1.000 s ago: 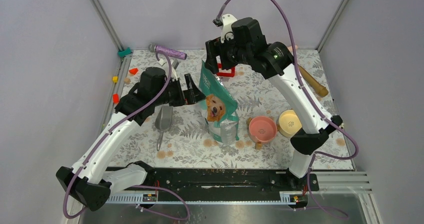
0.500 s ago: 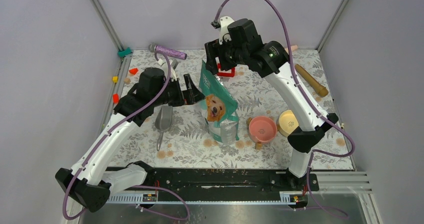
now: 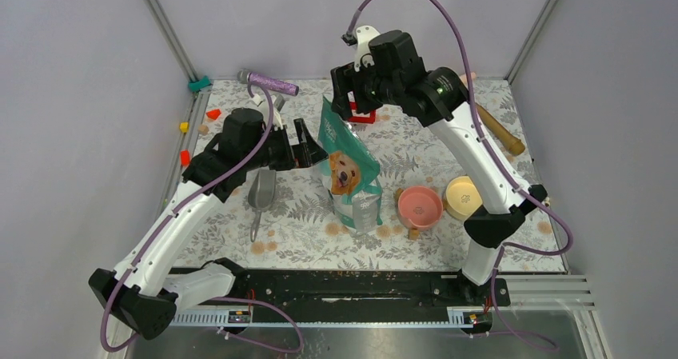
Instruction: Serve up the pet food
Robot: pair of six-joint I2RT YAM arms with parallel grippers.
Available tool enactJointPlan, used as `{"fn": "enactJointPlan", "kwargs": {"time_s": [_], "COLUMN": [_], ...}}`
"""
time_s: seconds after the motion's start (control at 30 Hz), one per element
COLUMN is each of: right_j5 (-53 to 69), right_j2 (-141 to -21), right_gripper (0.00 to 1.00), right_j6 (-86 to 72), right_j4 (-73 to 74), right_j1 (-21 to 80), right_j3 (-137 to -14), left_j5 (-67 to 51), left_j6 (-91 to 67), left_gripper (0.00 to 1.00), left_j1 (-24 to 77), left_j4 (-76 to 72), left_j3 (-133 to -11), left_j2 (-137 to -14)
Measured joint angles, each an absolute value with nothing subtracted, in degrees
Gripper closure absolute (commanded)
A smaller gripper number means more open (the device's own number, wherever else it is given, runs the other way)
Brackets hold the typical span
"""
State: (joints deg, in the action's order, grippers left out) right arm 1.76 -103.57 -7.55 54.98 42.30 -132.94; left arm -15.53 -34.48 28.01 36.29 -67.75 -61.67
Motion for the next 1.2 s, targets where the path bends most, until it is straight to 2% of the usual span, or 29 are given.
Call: {"fn": "enactJointPlan", "kwargs": {"time_s": [0.23,0.43,0.6,0.8,1.2], "right_j5": [1.41,1.61,2.70,2.31,-0.97], "right_j2": [-102.10,-101.97,-101.97,-101.95,-100.92], "right_gripper": [0.25,0.31,0.31,0.26,0.28], "right_j6": [-7.55,-7.57,-7.66,-7.84,-7.97], "right_j4": [54.83,54.68,54.68,55.00,54.54], "right_j1": [42.30,42.30,42.30,42.30,42.30], "right_j3": [-130.17,-128.22,-127.96,-129.95,-130.39], "left_j5": [-15.53,-15.53,-15.55,-15.55,-15.59], "left_j6": [-34.50,-34.48,-34.50,-34.48,-34.50], "left_gripper": [0.01,0.01,0.01,0.01,0.01], "left_j1": [28.01,27.97,27.64,27.46,27.38], "left_j4": [36.32,36.29,36.32,36.32,36.32], "left_j3": [-67.75,-67.72,-67.72,-67.72,-67.72], "left_j2": [-62.13,-62.13,-62.13,-62.15,-62.76]}}
